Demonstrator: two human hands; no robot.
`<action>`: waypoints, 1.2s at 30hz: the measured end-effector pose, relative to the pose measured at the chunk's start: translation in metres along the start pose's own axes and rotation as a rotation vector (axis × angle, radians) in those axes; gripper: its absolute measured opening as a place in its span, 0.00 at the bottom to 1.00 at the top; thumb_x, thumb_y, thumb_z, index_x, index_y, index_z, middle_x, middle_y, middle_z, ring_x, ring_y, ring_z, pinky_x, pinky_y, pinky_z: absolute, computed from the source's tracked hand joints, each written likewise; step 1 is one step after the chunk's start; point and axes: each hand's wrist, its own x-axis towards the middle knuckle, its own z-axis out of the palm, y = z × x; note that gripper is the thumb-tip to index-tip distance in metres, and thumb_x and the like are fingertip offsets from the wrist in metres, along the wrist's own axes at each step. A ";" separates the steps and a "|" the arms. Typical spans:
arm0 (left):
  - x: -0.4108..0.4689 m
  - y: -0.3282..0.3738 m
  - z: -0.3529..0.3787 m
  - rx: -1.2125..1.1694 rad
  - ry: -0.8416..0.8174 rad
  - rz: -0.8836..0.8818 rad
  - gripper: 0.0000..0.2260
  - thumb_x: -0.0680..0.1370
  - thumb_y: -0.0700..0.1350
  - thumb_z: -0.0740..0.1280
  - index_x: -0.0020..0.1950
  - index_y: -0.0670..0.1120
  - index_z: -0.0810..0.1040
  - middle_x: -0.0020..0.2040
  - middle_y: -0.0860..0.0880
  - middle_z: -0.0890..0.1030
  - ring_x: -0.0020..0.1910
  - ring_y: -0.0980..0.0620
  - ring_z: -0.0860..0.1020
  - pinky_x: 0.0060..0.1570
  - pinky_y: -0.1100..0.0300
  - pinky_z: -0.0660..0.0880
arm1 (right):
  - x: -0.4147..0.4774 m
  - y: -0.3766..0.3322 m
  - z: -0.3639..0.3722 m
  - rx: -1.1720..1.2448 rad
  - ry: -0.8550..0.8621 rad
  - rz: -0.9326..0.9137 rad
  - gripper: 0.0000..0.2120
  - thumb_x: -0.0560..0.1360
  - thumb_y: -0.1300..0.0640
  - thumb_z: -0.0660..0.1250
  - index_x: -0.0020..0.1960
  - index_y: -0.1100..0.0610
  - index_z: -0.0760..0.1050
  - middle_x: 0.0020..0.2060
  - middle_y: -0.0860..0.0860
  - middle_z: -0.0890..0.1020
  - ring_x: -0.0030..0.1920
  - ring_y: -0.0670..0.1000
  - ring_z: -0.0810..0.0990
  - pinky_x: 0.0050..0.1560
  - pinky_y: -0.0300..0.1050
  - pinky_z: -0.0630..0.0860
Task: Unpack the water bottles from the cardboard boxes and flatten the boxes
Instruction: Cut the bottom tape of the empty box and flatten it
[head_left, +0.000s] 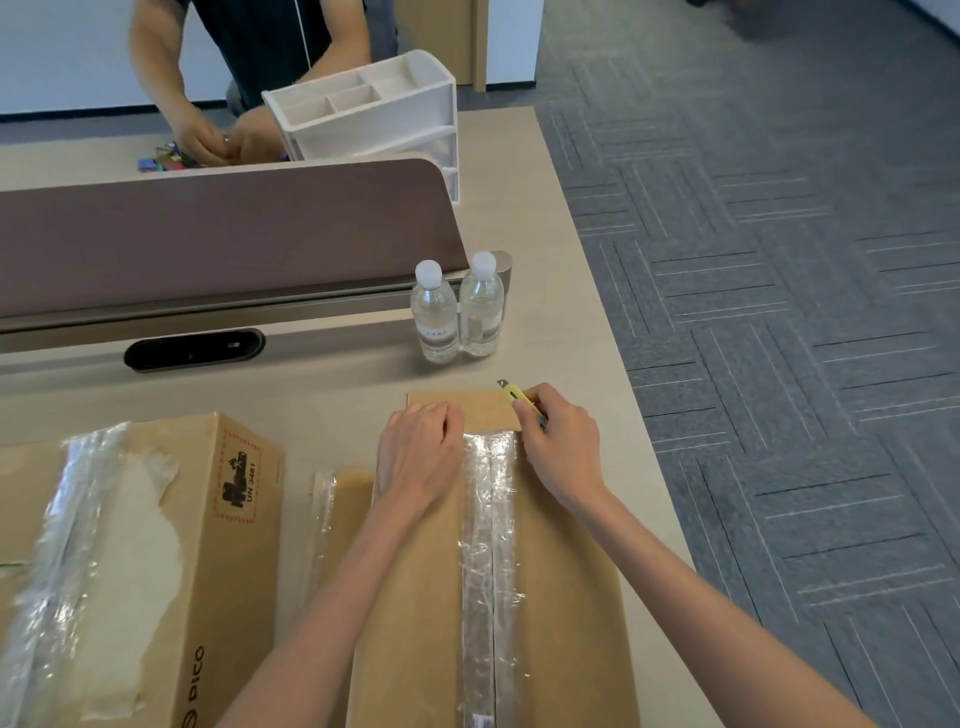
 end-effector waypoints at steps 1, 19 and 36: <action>0.002 0.002 0.000 0.020 -0.004 -0.019 0.22 0.84 0.46 0.52 0.29 0.49 0.61 0.28 0.53 0.68 0.34 0.48 0.70 0.48 0.51 0.69 | 0.000 0.000 0.000 0.007 0.002 0.005 0.08 0.80 0.50 0.62 0.48 0.53 0.76 0.31 0.48 0.79 0.35 0.54 0.76 0.37 0.48 0.69; 0.025 -0.013 -0.030 -0.728 0.019 -0.146 0.27 0.84 0.54 0.54 0.29 0.41 0.60 0.28 0.47 0.59 0.30 0.50 0.57 0.34 0.53 0.57 | 0.001 -0.006 -0.001 -0.016 0.007 0.063 0.09 0.80 0.50 0.61 0.48 0.53 0.76 0.32 0.49 0.78 0.37 0.56 0.76 0.37 0.48 0.67; -0.001 -0.112 -0.141 -0.544 -0.295 -0.183 0.17 0.82 0.55 0.60 0.54 0.47 0.84 0.54 0.52 0.83 0.50 0.54 0.78 0.43 0.60 0.72 | 0.001 -0.008 0.003 -0.083 0.029 0.074 0.09 0.81 0.50 0.61 0.47 0.54 0.75 0.29 0.50 0.77 0.34 0.55 0.76 0.36 0.48 0.68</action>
